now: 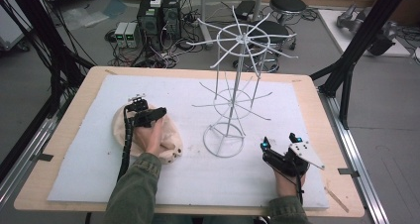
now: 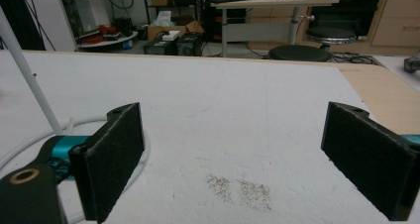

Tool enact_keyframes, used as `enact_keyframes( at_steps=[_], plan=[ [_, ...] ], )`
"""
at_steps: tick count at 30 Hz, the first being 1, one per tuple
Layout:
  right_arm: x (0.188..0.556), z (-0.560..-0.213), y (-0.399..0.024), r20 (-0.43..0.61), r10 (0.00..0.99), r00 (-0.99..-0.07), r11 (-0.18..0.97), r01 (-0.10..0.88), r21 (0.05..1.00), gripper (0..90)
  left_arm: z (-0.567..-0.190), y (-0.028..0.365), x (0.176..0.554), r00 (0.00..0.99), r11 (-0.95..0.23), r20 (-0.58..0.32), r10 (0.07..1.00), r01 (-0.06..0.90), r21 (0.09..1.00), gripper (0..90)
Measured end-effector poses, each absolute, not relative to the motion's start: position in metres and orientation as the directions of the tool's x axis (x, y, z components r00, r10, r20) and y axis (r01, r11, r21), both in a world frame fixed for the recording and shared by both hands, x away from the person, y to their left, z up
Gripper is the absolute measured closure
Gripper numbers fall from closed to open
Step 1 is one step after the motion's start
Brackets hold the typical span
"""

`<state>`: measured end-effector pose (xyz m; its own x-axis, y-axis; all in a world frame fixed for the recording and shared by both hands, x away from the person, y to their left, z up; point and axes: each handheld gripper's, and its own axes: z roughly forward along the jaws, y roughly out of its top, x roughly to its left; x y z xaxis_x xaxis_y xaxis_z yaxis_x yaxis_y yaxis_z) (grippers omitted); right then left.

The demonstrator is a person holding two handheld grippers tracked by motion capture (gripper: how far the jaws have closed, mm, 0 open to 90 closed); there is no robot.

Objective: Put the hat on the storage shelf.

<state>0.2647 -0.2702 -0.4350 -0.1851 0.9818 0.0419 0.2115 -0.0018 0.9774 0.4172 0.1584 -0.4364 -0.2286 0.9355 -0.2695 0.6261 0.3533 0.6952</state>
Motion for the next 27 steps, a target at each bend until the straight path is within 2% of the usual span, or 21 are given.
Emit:
enact_keyframes(
  at_steps=[3,8,14,17,19,20,23,27],
  plan=[
    [0.265,-0.435,-0.27,0.039,0.982,-0.186,0.002,0.215,0.977,8.8,-0.439,0.158,0.419,-0.243,0.354,-0.258,0.935,0.624,0.697,30.6],
    [0.265,-0.435,-0.269,0.037,0.981,-0.191,0.005,0.214,0.977,8.7,-0.44,0.145,0.424,-0.26,0.276,-0.134,0.956,0.648,0.71,31.3],
    [0.265,-0.435,-0.27,0.037,0.981,-0.19,0.005,0.216,0.976,8.7,-0.439,0.145,0.427,-0.276,0.291,-0.139,0.951,0.652,0.7,31.7],
    [0.265,-0.435,-0.27,0.04,0.981,-0.191,0.003,0.219,0.976,8.7,-0.438,0.148,0.427,-0.282,0.305,-0.151,0.947,0.652,0.694,34.8],
    [0.265,-0.435,-0.27,0.036,0.981,-0.193,0.007,0.217,0.976,8.7,-0.436,0.149,0.427,-0.293,0.335,-0.183,0.939,0.643,0.689,41.4],
    [0.265,-0.436,-0.27,0.033,0.981,-0.192,0.009,0.217,0.976,8.8,-0.435,0.15,0.427,-0.293,0.358,-0.216,0.931,0.637,0.683,48.9],
    [0.266,-0.436,-0.269,0.027,0.98,-0.195,0.018,0.224,0.974,8.8,-0.434,0.151,0.427,-0.279,0.363,-0.235,0.931,0.634,0.683,70.4],
    [0.266,-0.436,-0.27,0.021,0.981,-0.193,0.021,0.216,0.976,8.8,-0.434,0.156,0.427,-0.259,0.382,-0.28,0.924,0.633,0.673,78.9]
  ],
)
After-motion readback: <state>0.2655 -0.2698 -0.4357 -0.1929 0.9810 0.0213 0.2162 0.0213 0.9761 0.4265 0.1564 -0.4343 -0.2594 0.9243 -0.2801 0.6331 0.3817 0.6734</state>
